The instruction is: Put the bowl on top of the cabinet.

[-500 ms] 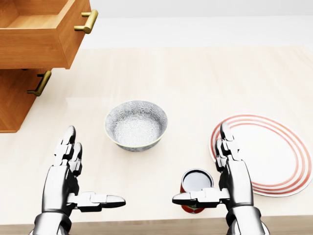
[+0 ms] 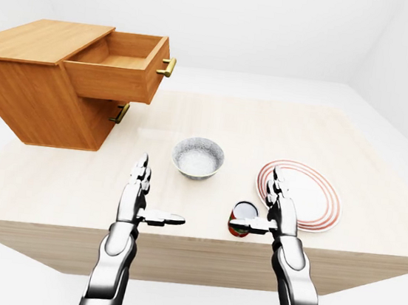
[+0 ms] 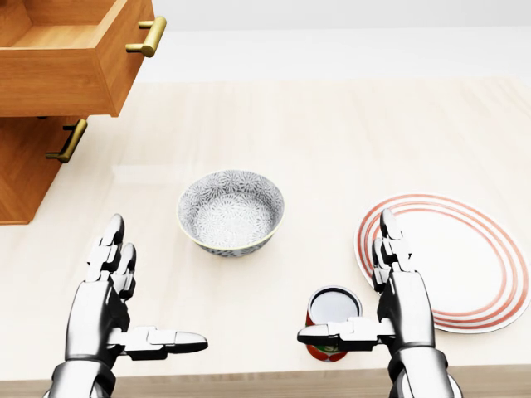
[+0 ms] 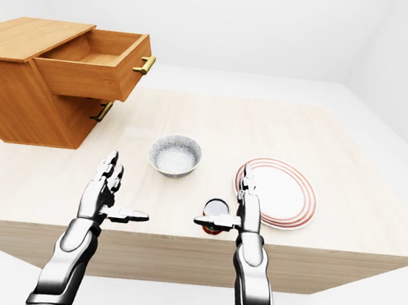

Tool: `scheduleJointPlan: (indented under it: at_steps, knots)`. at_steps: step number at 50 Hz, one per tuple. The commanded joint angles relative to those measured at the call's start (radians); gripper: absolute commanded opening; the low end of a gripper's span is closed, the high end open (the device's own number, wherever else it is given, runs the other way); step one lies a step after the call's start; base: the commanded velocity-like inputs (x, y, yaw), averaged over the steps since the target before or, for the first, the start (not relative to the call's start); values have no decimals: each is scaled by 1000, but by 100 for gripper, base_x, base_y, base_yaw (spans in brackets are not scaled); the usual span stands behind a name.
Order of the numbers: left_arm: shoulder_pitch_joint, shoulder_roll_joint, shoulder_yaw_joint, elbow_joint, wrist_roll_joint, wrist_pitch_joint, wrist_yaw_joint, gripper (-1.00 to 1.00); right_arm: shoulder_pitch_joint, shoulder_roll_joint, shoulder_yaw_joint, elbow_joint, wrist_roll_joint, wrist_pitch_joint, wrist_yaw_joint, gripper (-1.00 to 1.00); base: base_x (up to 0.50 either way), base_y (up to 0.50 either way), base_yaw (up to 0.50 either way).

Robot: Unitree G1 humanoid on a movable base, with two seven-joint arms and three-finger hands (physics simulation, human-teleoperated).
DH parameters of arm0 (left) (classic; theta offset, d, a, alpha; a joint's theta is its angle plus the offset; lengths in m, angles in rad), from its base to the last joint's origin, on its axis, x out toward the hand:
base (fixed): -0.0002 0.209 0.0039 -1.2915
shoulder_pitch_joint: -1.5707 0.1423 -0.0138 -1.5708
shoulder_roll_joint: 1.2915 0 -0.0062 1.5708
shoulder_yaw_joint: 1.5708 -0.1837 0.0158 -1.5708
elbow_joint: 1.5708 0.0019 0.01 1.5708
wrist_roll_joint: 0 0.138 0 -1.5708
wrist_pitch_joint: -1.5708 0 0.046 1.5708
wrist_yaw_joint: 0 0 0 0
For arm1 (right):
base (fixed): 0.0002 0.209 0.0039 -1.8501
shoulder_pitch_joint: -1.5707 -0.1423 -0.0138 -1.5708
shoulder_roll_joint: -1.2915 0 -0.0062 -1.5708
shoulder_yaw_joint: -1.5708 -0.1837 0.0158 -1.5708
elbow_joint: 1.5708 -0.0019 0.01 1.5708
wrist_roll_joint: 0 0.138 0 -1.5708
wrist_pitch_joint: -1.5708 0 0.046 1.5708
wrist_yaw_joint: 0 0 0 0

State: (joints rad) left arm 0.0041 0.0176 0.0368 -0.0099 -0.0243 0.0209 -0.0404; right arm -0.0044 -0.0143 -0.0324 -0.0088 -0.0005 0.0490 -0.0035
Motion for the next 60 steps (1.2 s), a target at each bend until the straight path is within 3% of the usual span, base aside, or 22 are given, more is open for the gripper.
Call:
scheduleJointPlan:
  at_steps: [1, 5, 10, 18, 23, 26, 33, 36, 42, 49, 54, 59, 60]
  knots:
    - [-1, 2, 6, -5, -4, 19, 0, 100, -3, 1, 2, -1, -8, 10, -8, 100, 0, 0, 0]
    - [-4, 3, 11, -13, -15, 34, -3, 100, -5, 1, 2, -2, -5, 18, -8, 100, 0, 0, 0]
    - [-6, 4, 14, -1, -22, 24, -7, 100, -5, 1, 3, 0, -3, 14, -6, 100, 28, 0, 0]
    - [-11, 6, 17, -8, -25, 38, -4, 100, -7, 1, 1, 3, 0, 14, -5, 100, 50, 0, 0]
    - [-14, 6, 16, 11, -24, 26, -4, 100, -9, 1, 0, 3, 2, 18, -6, 100, 50, 0, 0]
    - [-9, 6, 15, -10, -25, 41, -4, 100, -9, 0, 0, 5, 4, 17, -5, 100, 50, 0, 0]
    - [-7, 4, 12, -6, -22, 34, -4, 100, -5, 0, -2, -3, 6, 18, -5, 100, 50, 0, 0]
    - [-7, 5, 13, -14, -24, 43, -4, 100, -5, 0, -4, -2, 8, 15, -5, 100, 50, 0, 0]
    - [3, 3, 9, -19, -24, 26, -11, 100, -10, 0, -8, 2, 2, 14, -26, 100, 48, 0, 0]
    - [6, 5, 9, -43, -15, 36, -8, 100, 0, 0, -6, -18, -4, 10, -32, 100, 0, 0, 0]
    - [4, 8, 6, -36, 16, 11, -1, 100, 11, 2, 1, -39, -10, 17, -33, 100, 0, 0, 0]
    - [17, 10, -9, -86, 69, 10, 3, 100, 7, 2, -1, -32, -12, 13, -33, 100, 0, 0, 0]
    - [27, 9, -18, -117, 96, 0, 10, 100, 4, 3, 1, -23, -14, 9, -34, 100, 0, 0, 0]
